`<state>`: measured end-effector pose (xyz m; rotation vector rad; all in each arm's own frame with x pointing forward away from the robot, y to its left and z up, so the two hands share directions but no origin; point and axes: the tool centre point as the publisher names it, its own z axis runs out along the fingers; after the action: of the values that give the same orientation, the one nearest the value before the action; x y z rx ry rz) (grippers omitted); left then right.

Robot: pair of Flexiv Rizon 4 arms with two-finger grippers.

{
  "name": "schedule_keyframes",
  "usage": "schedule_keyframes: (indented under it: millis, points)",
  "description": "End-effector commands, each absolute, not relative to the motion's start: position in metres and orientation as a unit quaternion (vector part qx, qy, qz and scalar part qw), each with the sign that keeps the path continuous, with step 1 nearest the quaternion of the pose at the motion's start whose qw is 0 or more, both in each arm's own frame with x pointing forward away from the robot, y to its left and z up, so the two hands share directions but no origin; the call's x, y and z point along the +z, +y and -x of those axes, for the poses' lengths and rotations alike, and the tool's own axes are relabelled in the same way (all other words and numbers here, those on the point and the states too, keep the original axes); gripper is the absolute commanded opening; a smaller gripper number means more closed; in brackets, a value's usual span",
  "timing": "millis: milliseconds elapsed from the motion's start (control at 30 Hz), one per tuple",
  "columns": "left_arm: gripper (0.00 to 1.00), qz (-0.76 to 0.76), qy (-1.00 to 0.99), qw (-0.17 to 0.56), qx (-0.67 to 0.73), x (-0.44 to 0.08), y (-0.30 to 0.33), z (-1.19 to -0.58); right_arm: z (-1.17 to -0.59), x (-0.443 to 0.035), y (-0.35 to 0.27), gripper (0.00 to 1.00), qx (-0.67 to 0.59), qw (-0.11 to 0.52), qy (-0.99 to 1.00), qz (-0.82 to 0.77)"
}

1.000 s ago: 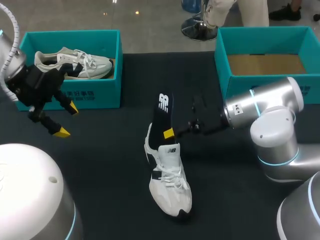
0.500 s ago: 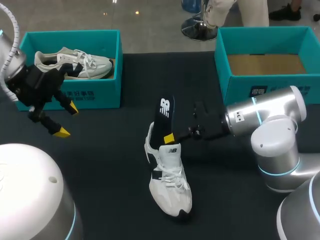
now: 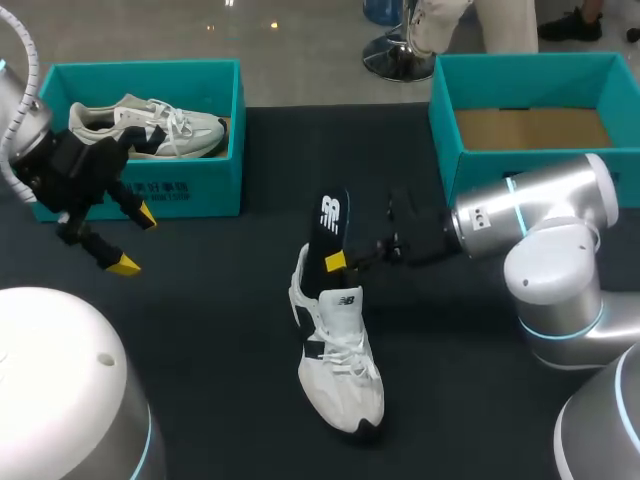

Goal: Take the shoe out of the shoebox, open the shoe tongue, remove and reinsert the insole, then place the shoe into the shoebox

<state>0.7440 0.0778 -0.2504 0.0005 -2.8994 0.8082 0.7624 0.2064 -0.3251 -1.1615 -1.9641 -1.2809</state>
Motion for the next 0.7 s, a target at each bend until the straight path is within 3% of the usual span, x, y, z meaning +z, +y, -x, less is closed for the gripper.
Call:
schedule_keyframes:
  millis: [33, 167, 700]
  points:
    - [1.00, 0.000, -0.961, 0.066, 0.267, -0.250, 0.078, -0.744, -0.767, -0.322, 0.207, 0.28, -0.467, 0.259, -0.729, 0.428]
    - [1.00, 0.000, -0.961, 0.066, 0.267, -0.250, 0.078, -0.744, -0.770, -0.322, 0.206, 0.00, -0.464, 0.260, -0.731, 0.427]
    - [1.00, 0.000, -0.961, 0.066, 0.267, -0.250, 0.078, -0.744, -0.756, -0.341, 0.207, 0.00, -0.442, 0.289, -0.728, 0.437]
